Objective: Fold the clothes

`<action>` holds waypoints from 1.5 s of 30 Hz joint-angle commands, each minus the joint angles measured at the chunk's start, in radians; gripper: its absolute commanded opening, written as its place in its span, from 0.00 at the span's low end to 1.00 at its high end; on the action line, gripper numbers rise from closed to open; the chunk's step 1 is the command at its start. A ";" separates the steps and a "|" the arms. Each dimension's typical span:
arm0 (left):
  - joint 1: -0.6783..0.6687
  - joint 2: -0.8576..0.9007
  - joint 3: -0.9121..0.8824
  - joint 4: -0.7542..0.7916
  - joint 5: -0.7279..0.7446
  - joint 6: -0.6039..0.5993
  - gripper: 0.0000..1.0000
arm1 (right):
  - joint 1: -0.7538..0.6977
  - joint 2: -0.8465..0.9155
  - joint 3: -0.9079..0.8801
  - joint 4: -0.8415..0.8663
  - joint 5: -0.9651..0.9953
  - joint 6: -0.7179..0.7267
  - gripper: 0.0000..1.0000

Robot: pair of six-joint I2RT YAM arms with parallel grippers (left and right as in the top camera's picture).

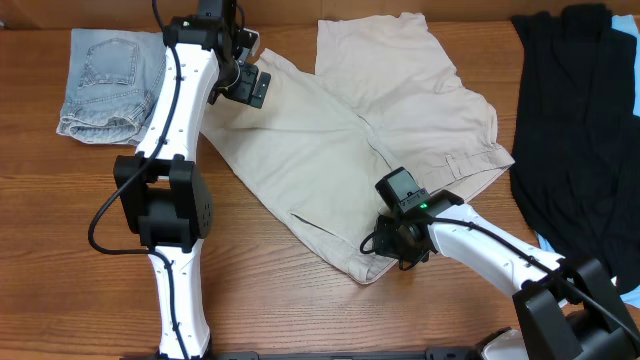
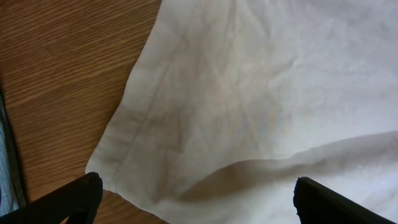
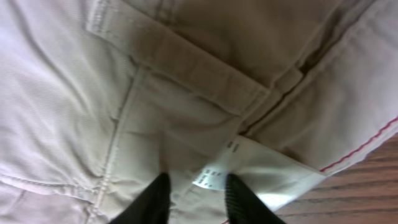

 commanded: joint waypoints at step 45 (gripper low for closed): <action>-0.338 0.227 0.018 0.489 0.189 0.181 1.00 | -0.234 -0.235 0.357 -0.407 0.231 -0.028 0.86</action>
